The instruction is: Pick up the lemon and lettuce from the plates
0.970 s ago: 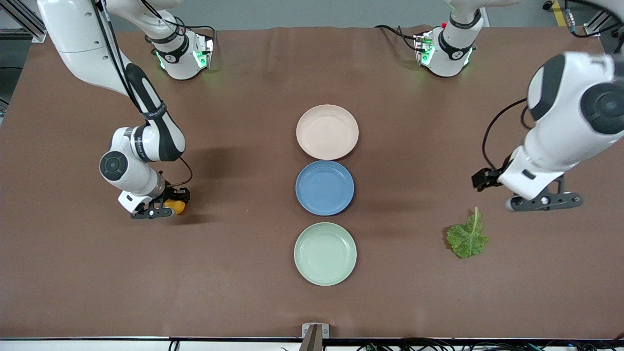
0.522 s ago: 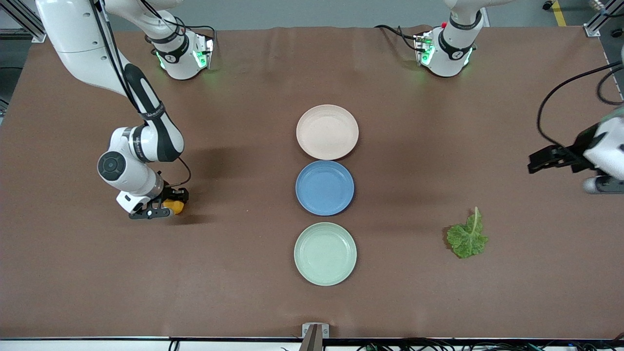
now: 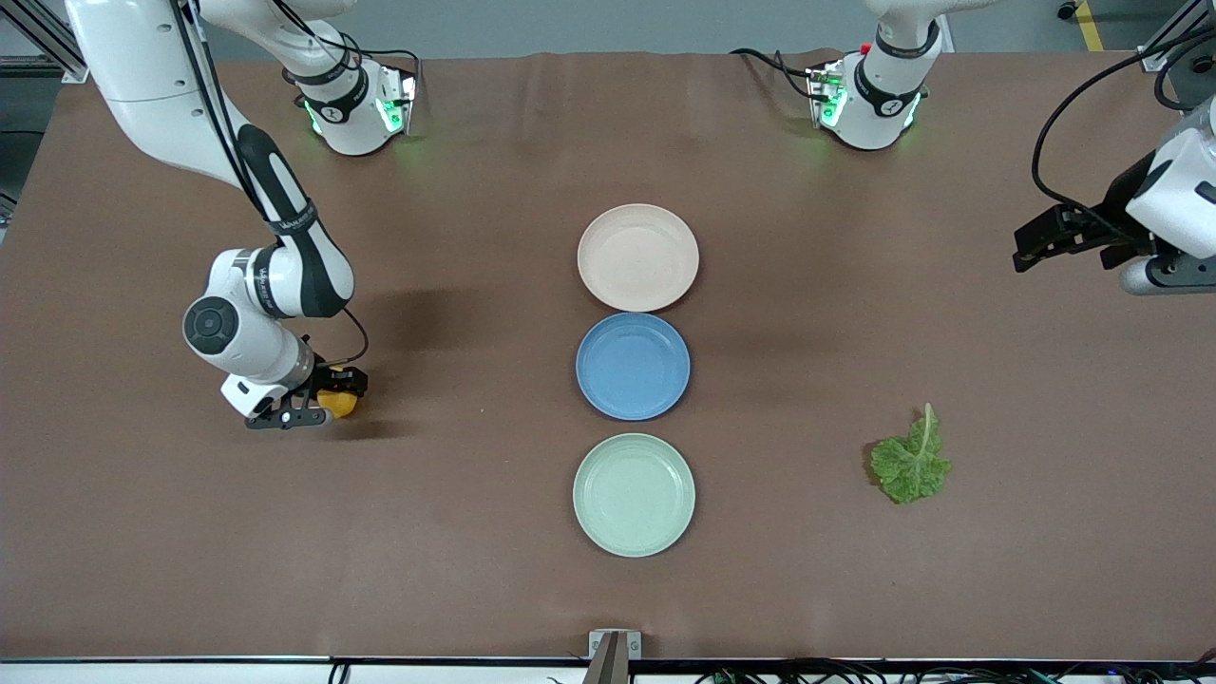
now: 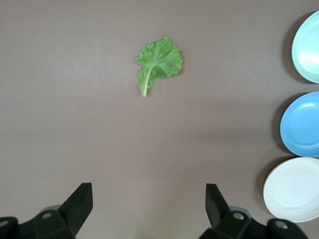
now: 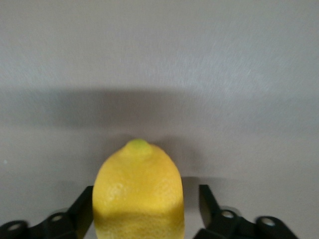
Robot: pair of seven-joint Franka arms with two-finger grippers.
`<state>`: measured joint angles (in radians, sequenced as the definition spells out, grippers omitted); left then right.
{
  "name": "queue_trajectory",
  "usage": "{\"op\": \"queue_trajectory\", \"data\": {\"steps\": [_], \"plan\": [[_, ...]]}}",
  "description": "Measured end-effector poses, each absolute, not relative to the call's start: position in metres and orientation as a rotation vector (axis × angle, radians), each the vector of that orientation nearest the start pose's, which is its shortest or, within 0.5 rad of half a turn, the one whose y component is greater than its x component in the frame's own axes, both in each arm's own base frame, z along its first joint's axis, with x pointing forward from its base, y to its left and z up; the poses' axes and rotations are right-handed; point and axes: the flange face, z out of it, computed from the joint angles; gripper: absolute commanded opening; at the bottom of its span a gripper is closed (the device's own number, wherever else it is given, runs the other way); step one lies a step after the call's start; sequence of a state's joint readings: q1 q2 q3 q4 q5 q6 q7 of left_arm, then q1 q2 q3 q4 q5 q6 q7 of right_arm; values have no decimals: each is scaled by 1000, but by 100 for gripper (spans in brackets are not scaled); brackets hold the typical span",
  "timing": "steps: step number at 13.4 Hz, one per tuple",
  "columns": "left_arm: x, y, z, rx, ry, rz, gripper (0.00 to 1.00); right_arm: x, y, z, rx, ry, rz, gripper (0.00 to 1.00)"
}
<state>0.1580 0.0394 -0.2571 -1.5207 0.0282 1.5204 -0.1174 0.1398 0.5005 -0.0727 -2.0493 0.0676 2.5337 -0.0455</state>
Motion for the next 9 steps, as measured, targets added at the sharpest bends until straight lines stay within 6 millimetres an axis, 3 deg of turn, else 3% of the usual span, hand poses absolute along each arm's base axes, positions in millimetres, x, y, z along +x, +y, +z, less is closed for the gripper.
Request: {"op": "queue_trajectory", "data": {"steps": [2, 5, 9], "plan": [[554, -47, 623, -3112, -36, 60, 100, 613, 38, 223, -3129, -95, 83, 100], [550, -51, 628, -3110, -38, 47, 100, 634, 24, 297, -3121, -66, 161, 100], [542, -43, 637, -3106, -88, 42, 100, 618, -5, 392, -3173, -64, 245, 100]]}}
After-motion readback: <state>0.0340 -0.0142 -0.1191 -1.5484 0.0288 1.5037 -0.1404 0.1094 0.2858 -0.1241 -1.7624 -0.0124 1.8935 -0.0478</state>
